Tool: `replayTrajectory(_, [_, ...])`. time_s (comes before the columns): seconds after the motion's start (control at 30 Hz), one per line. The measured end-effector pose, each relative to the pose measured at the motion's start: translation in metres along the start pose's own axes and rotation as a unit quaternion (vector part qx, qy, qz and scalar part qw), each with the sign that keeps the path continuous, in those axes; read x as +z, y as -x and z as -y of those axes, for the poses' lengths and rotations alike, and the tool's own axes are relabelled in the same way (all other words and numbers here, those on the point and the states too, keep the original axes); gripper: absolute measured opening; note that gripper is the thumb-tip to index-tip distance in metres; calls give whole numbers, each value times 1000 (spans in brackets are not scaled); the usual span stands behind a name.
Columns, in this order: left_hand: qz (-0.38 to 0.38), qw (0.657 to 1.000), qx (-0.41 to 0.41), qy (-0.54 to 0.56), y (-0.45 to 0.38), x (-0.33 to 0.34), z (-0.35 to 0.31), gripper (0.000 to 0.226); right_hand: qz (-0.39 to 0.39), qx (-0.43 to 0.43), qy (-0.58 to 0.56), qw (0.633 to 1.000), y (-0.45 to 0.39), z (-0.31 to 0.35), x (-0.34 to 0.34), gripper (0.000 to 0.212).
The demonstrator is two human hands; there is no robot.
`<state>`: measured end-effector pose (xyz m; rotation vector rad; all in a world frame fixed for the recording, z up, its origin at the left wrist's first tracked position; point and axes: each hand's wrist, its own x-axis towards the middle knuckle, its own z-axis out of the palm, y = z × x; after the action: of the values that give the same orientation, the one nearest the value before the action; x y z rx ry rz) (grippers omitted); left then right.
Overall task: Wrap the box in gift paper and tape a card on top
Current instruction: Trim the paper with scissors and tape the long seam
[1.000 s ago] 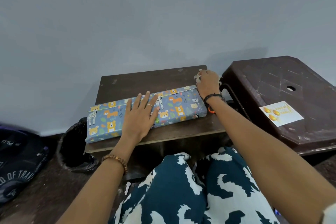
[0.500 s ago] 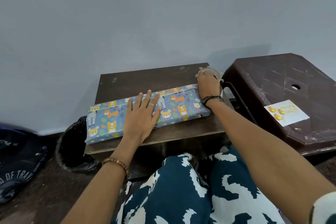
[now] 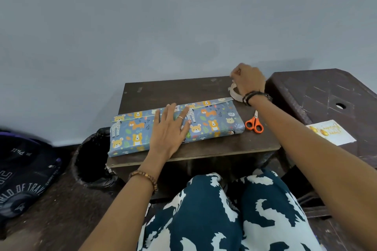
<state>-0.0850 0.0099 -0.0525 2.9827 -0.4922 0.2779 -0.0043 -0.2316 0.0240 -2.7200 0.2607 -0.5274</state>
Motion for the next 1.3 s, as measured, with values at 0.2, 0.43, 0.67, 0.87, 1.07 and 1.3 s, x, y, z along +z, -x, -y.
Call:
replayTrajectory(0.2, [-50,995,-27,85,2,-3,-2,70,241,-2,-324,915,14,76,3,11])
replayTrajectory(0.43, [-74,964,-85,240,-2,-10,-2,90,363,-49,-297,882,38,92,41,6])
replayTrajectory(0.67, [-68,946,-119,292,0,-13,-1,87,409,-13,-280,868,40,104,38,14])
replayTrajectory(0.87, [-71,944,-118,299,0,-10,0,83,420,-38,-293,858,42,101,43,15])
replayTrajectory(1.07, [-72,946,-113,296,-1,-8,1,79,409,-46,-296,862,43,100,46,13])
replayTrajectory(1.3, [-74,947,-113,291,-1,-7,1,71,303,-78,-302,900,58,95,57,5])
